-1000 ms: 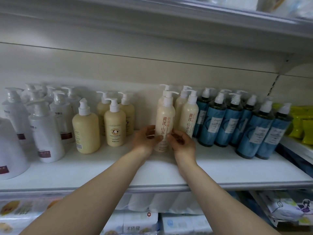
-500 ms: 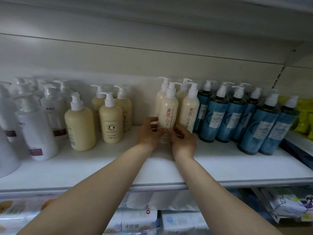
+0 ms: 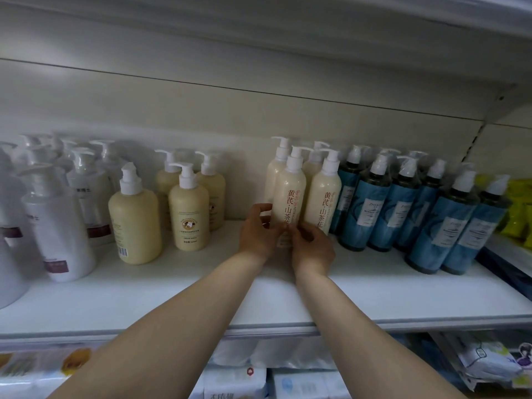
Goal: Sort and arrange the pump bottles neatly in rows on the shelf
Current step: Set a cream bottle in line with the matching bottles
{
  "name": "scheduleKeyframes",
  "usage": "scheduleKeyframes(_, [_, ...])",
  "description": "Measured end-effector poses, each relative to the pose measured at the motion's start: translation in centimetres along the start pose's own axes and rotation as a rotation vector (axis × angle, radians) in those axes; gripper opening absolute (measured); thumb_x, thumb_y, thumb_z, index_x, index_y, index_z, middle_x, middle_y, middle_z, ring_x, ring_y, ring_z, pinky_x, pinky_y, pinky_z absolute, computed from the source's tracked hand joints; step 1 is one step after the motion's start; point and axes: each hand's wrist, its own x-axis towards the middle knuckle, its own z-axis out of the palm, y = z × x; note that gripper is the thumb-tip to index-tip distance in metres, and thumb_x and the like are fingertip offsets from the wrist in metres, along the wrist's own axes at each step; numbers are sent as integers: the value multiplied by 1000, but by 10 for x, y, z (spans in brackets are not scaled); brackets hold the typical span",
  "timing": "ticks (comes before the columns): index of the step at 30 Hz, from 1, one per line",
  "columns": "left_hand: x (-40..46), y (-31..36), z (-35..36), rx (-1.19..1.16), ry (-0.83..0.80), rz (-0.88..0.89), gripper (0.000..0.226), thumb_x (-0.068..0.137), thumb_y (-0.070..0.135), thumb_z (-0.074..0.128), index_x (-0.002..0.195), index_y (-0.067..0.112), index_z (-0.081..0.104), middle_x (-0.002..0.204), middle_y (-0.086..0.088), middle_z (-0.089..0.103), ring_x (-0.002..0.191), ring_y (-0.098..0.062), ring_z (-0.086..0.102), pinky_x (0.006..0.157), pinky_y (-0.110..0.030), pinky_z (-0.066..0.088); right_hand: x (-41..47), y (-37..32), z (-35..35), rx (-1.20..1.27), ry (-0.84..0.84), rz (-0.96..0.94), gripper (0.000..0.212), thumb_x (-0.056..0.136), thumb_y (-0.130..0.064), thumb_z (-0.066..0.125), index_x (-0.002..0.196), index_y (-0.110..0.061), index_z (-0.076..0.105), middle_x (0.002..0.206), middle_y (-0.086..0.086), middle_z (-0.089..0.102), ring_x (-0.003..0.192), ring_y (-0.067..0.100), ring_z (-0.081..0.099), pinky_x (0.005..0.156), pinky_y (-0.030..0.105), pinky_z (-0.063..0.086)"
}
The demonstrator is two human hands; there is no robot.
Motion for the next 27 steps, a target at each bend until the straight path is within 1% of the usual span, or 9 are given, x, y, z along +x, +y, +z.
scheduleKeyframes(2, [0,-1,1,-11,10,2,43,81,12,80,117,23,57,104,1,66,96,-19,66,86,-33,55,2,0,0,-29,5,1,31,95,-42,66,118,-22,73,116,-1,73,109,17,65,81,18,37])
scheduleKeyframes(6, [0,-2,3,-17,23,-16,43,80,13,80,112,28,56,103,2,67,98,-20,67,89,-41,56,1,1,0,-49,-4,18,31,95,-42,65,119,-23,72,119,-2,72,111,19,63,83,20,37])
scheduleKeyframes(10, [-3,2,3,9,36,-40,49,81,16,80,125,21,59,112,-2,65,98,-18,62,88,-29,51,1,-2,0,-35,-11,40,32,94,-41,67,119,-23,72,118,-1,72,111,19,64,84,20,39])
scheduleKeyframes(13, [-13,7,-6,32,68,-74,51,83,22,79,129,18,57,117,-2,62,103,-18,60,91,-27,46,-4,-5,-6,21,28,53,29,92,-37,70,114,-19,73,111,-1,73,99,17,65,80,19,39])
scheduleKeyframes(16, [-24,17,-32,58,172,-29,42,85,23,77,122,15,59,106,1,66,91,-12,59,82,-20,43,-17,-15,-5,136,63,9,16,90,-34,73,95,-20,69,96,0,71,83,16,63,72,23,45])
scheduleKeyframes(19, [-35,22,-64,41,302,53,32,87,17,73,116,14,59,95,6,63,83,-10,57,71,-13,41,-34,-32,9,315,-58,-8,12,89,-26,75,83,-23,65,85,1,72,76,20,68,67,32,59])
scheduleKeyframes(22, [-47,18,-93,35,390,91,30,90,19,70,116,13,57,100,5,62,88,-10,58,69,-7,39,-48,-42,30,396,-191,4,12,91,-16,73,82,-22,68,84,7,71,73,20,67,59,27,57])
scheduleKeyframes(25, [-50,9,-112,26,451,139,34,89,20,71,118,12,55,109,-1,62,98,-17,61,84,-25,48,-58,-52,47,421,-323,20,6,91,-17,73,88,-21,69,91,6,72,84,18,67,67,30,59])
scheduleKeyframes(27, [-54,5,-119,44,463,151,37,90,17,69,123,11,53,113,-1,61,100,-17,59,82,-18,44,-62,-56,57,414,-394,19,4,91,-20,73,91,-19,69,93,4,72,87,17,66,76,35,59])
